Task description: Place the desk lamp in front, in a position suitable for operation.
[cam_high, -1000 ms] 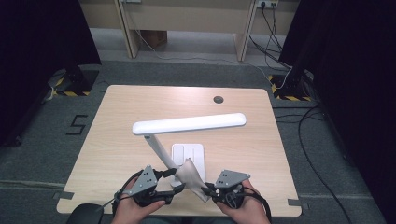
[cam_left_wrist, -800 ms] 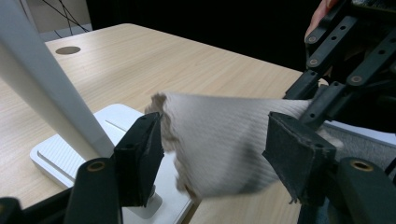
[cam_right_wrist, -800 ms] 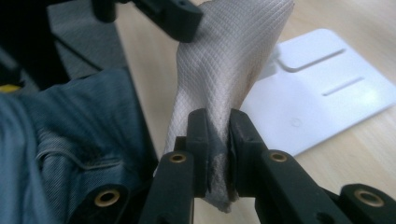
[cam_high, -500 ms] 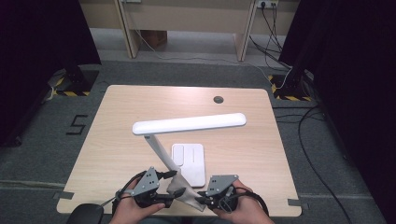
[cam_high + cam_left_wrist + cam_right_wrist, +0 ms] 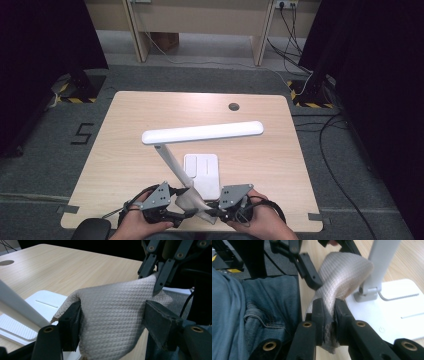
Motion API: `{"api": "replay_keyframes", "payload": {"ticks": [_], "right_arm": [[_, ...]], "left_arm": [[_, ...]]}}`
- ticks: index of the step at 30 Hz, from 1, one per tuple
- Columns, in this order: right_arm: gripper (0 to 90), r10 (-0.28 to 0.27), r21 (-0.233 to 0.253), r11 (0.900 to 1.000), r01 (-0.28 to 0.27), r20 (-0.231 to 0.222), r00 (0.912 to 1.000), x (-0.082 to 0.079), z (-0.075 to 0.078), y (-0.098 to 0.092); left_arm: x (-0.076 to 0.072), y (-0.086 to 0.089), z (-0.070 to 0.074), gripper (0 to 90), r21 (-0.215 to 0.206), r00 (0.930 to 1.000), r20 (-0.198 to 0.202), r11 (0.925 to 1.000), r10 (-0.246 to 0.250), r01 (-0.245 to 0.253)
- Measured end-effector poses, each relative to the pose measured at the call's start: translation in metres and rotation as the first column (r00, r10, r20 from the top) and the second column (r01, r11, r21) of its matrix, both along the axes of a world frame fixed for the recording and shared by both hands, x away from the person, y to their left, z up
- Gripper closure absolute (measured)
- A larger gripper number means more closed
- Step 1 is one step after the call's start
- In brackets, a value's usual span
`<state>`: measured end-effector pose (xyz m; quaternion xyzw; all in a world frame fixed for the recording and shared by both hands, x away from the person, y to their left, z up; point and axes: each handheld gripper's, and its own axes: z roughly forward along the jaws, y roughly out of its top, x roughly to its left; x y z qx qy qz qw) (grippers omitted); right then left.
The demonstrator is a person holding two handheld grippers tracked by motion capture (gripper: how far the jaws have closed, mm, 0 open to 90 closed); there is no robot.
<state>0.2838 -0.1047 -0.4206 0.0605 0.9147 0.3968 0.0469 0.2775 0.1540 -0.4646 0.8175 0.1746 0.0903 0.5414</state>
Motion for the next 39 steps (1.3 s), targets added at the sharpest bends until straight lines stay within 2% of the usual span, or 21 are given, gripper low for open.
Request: {"api": "replay_keyframes", "payload": {"ticks": [5, 7, 10, 15, 18, 22, 30, 33, 36, 39], "right_arm": [[81.0, 0.040, 0.008, 0.999, -0.040, 0.003, 0.9992, 0.000, 0.002, 0.003], [81.0, 0.044, 0.014, 0.999, -0.045, 0.004, 0.9990, 0.001, 0.002, 0.004], [81.0, 0.046, 0.017, 0.999, -0.046, 0.004, 0.9989, 0.001, 0.002, 0.003], [80.8, 0.053, 0.028, 0.998, -0.053, 0.006, 0.9986, 0.001, 0.002, 0.003], [80.2, 0.047, 0.041, 0.998, -0.047, -0.002, 0.9989, 0.002, 0.001, 0.003], [78.2, 0.027, 0.079, 0.997, -0.026, -0.012, 0.9996, 0.004, 0.000, 0.002], [69.9, -0.003, 0.153, 0.988, 0.007, -0.026, 0.9997, 0.009, 0.000, 0.000], [63.2, -0.029, 0.204, 0.978, 0.039, -0.050, 0.9983, 0.011, 0.002, -0.001], [56.6, -0.054, 0.258, 0.964, 0.067, -0.057, 0.9969, 0.013, 0.004, -0.006], [51.8, -0.091, 0.315, 0.943, 0.104, -0.057, 0.9943, 0.018, 0.008, -0.014]], "left_arm": [[-0.002, -0.001, -0.001, 34.7, 0.023, 0.9995, 0.004, 0.9992, -0.033, 0.033], [-0.003, -0.001, -0.001, 40.6, 0.023, 0.9986, 0.011, 0.9984, -0.051, 0.051], [-0.003, 0.000, -0.002, 51.7, 0.044, 0.9963, 0.035, 0.9961, -0.078, 0.077], [-0.006, 0.002, -0.001, 68.6, 0.038, 0.9949, 0.041, 0.9951, -0.092, 0.091], [-0.007, 0.003, 0.000, 74.5, 0.034, 0.9945, 0.051, 0.9953, -0.092, 0.090], [-0.009, 0.005, 0.003, 77.0, 0.015, 0.9965, 0.047, 0.9976, -0.069, 0.068], [-0.009, 0.011, 0.007, 77.4, -0.003, 0.9948, 0.096, 0.9994, -0.033, 0.033], [-0.008, 0.015, 0.008, 77.5, -0.004, 0.9960, 0.088, 0.9998, -0.019, 0.019], [-0.009, 0.019, 0.011, 77.5, 0.008, 0.9941, 0.108, 1.0000, -0.005, 0.004], [-0.010, 0.025, 0.013, 77.6, 0.010, 0.9912, 0.131, 0.9998, 0.018, -0.019]]}}
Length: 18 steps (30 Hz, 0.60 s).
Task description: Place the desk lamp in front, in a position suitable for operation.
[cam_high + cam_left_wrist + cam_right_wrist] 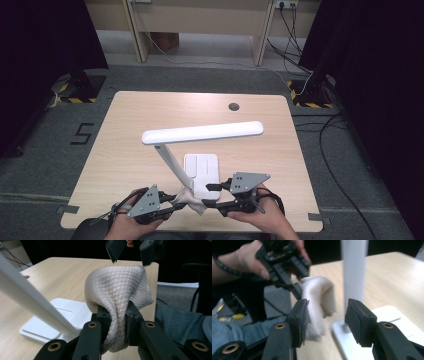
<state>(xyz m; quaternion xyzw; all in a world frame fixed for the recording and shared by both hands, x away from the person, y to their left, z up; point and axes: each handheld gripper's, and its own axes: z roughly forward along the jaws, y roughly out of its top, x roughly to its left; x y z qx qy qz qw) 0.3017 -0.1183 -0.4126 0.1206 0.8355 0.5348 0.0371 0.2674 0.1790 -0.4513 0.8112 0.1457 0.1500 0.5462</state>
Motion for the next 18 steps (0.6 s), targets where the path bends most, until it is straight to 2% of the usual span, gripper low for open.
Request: {"api": "replay_keyframes", "payload": {"ticks": [4, 6, 9, 11, 12, 13, 14, 17, 18], "right_arm": [[50.1, -0.066, 0.036, 0.997, 0.066, 0.002, 0.9978, 0.008, 0.003, -0.012], [50.1, -0.111, 0.055, 0.992, 0.111, -0.004, 0.9939, 0.013, 0.002, -0.018], [50.2, -0.187, 0.062, 0.980, 0.188, -0.019, 0.9822, 0.022, -0.004, -0.026], [50.4, -0.253, 0.052, 0.966, 0.254, -0.027, 0.9672, 0.028, -0.010, -0.031], [50.4, -0.294, 0.039, 0.955, 0.295, -0.030, 0.9554, 0.031, -0.014, -0.034], [50.5, -0.315, 0.031, 0.948, 0.316, -0.026, 0.9487, 0.034, -0.017, -0.036], [50.6, -0.349, 0.019, 0.937, 0.349, -0.032, 0.9367, 0.038, -0.022, -0.038], [51.0, -0.392, -0.002, 0.920, 0.393, -0.050, 0.9184, 0.045, -0.034, -0.042], [51.0, -0.400, -0.006, 0.916, 0.400, -0.054, 0.9149, 0.047, -0.037, -0.043]], "left_arm": [[0.001, 0.008, 0.005, 77.7, -0.014, 0.9994, 0.012, 0.9994, 0.031, -0.031], [0.001, 0.012, 0.009, 77.8, -0.027, 0.9988, 0.016, 0.9986, 0.046, -0.045], [0.000, 0.020, 0.016, 77.9, -0.039, 0.9974, 0.032, 0.9972, 0.065, -0.063], [-0.001, 0.026, 0.021, 77.9, -0.049, 0.9954, 0.051, 0.9957, 0.081, -0.078], [-0.001, 0.029, 0.022, 77.8, -0.049, 0.9941, 0.063, 0.9951, 0.089, -0.085], [-0.001, 0.033, 0.026, 77.9, -0.046, 0.9918, 0.081, 0.9944, 0.099, -0.095], [-0.001, 0.036, 0.027, 77.8, -0.048, 0.9906, 0.089, 0.9939, 0.103, -0.099], [-0.002, 0.046, 0.034, 77.8, -0.058, 0.9865, 0.097, 0.9902, 0.132, -0.127], [-0.002, 0.049, 0.036, 77.8, -0.062, 0.9851, 0.099, 0.9890, 0.140, -0.135]]}}
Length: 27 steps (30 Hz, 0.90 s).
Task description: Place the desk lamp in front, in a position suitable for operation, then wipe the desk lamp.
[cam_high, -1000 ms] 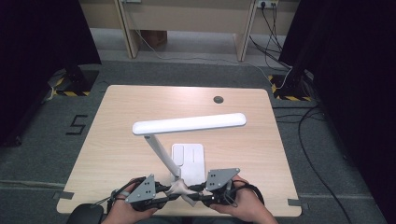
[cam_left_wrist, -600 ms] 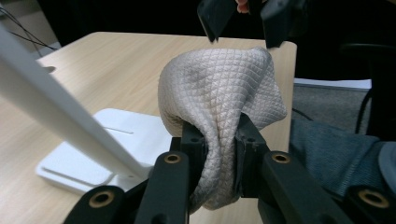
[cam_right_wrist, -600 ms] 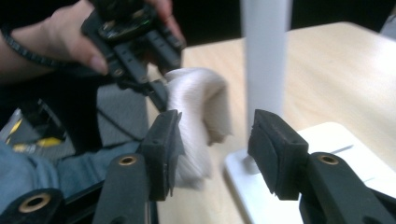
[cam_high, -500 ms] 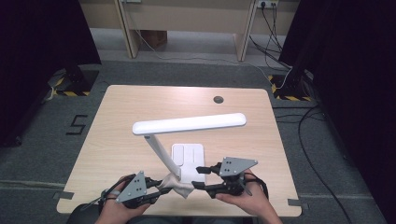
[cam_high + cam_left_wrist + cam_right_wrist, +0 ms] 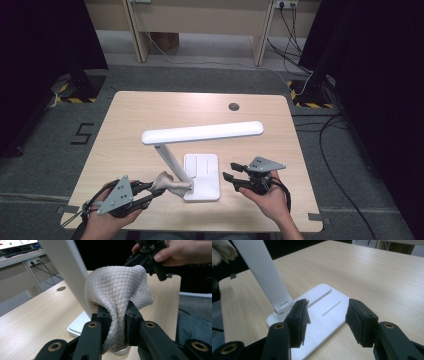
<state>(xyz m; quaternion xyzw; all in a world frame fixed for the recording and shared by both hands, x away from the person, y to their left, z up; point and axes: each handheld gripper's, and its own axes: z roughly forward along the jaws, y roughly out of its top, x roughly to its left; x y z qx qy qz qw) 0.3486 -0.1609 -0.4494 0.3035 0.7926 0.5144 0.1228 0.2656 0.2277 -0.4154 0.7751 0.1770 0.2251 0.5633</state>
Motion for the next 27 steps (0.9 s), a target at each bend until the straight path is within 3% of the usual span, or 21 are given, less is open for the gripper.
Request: {"api": "replay_keyframes", "payload": {"ticks": [9, 16, 23, 27], "right_arm": [[51.5, -0.038, 0.012, 0.999, 0.039, -0.045, 0.9982, 0.008, -0.019, -0.004], [51.8, -0.053, -0.013, 0.999, 0.052, -0.062, 0.9966, 0.016, -0.027, 0.001], [53.8, -0.003, -0.005, 1.000, 0.002, -0.068, 0.9977, 0.024, -0.036, 0.019], [53.1, 0.038, -0.042, 0.998, -0.041, -0.069, 0.9969, 0.023, -0.043, 0.033]], "left_arm": [[-0.002, 0.014, 0.010, 77.8, -0.008, 0.9989, 0.028, 0.9993, 0.037, -0.036], [-0.003, 0.019, 0.016, 77.9, -0.033, 0.9976, 0.050, 0.9984, 0.047, -0.045], [-0.004, 0.022, 0.022, 77.8, -0.055, 0.9969, 0.065, 0.9977, 0.044, -0.041], [-0.005, 0.024, 0.029, 77.8, -0.063, 0.9964, 0.078, 0.9975, 0.035, -0.030]]}}
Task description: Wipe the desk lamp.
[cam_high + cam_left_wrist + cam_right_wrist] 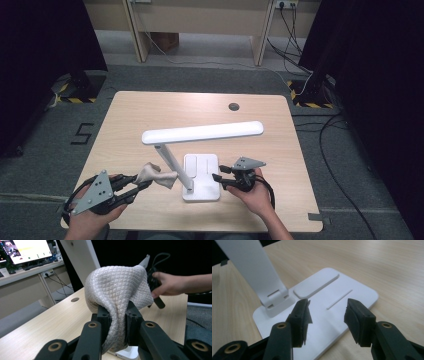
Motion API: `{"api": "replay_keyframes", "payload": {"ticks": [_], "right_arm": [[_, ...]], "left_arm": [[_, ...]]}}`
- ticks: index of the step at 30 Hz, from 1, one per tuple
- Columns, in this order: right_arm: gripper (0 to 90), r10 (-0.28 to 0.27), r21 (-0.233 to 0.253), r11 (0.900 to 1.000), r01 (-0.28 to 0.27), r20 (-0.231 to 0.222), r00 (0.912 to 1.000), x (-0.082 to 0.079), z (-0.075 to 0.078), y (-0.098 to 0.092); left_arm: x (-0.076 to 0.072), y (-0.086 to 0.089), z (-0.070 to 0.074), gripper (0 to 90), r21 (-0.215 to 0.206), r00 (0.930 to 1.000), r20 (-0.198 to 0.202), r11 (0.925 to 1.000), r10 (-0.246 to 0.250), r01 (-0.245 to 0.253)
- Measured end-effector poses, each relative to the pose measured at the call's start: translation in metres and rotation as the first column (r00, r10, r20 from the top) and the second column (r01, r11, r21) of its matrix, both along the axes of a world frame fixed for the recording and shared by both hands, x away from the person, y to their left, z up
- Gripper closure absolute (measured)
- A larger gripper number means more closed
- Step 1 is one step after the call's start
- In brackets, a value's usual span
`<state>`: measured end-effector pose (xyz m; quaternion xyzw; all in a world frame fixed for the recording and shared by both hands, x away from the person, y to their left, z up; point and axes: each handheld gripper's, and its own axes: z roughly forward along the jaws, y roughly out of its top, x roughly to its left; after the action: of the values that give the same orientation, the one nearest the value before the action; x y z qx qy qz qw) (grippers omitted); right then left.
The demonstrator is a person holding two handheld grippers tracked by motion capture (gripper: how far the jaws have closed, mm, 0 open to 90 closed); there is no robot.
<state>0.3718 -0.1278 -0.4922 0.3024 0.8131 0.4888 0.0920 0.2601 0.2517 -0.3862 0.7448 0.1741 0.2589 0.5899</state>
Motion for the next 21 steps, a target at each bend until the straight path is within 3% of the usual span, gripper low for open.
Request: {"api": "replay_keyframes", "payload": {"ticks": [4, 6, 12, 17, 21], "right_arm": [[51.1, 0.024, -0.025, 0.999, -0.024, 0.004, 0.9997, -0.004, -0.002, 0.010], [50.3, 0.025, -0.036, 0.999, -0.025, 0.010, 0.9996, -0.005, -0.003, 0.013], [46.8, 0.030, -0.026, 0.999, -0.030, 0.009, 0.9995, -0.006, -0.007, 0.021], [43.4, 0.076, -0.029, 0.997, -0.076, 0.002, 0.9971, -0.004, -0.010, 0.027], [43.3, 0.078, -0.041, 0.996, -0.078, 0.003, 0.9969, -0.002, -0.012, 0.029]], "left_arm": [[-0.003, 0.004, 0.012, 77.8, -0.027, 0.9999, 0.009, 0.9996, -0.004, 0.005], [-0.005, 0.005, 0.019, 77.8, -0.021, 0.9996, 0.026, 0.9997, -0.013, 0.014], [-0.006, 0.009, 0.034, 77.8, -0.034, 0.9981, 0.059, 0.9992, -0.020, 0.022], [-0.004, 0.013, 0.043, 77.7, -0.057, 0.9986, 0.047, 0.9981, -0.021, 0.024], [-0.005, 0.019, 0.053, 77.6, -0.083, 0.9990, 0.039, 0.9962, -0.022, 0.025]]}}
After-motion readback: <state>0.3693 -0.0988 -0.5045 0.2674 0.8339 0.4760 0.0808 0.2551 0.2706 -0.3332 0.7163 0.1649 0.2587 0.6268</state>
